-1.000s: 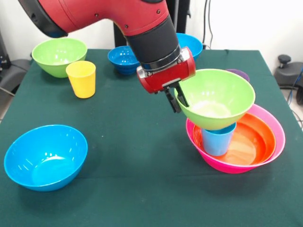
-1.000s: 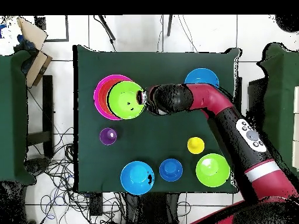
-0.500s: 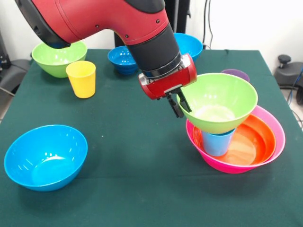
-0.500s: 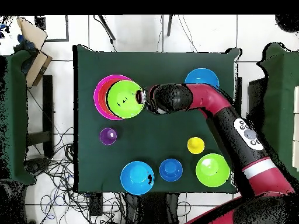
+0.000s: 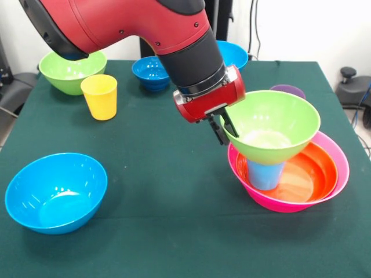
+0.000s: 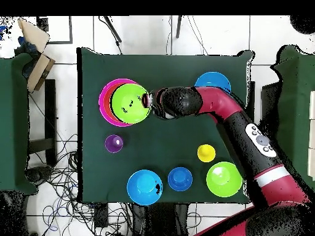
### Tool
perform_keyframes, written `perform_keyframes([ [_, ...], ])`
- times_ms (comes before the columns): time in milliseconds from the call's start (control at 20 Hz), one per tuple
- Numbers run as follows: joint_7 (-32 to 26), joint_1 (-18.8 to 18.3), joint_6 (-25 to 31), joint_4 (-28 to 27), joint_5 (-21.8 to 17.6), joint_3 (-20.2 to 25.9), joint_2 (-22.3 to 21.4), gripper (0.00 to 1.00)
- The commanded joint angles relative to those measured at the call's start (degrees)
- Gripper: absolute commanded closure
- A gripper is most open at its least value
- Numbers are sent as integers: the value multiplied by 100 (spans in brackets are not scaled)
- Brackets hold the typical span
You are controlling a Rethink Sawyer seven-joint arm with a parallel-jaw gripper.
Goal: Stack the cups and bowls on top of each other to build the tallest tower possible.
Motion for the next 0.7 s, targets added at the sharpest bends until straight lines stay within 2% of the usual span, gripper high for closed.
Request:
perform_keyframes([
  [50, -1802, 111, 443, -375, -346, -14, 111, 100],
  [700, -1719, 79, 363, -194, -461, -114, 180, 100],
])
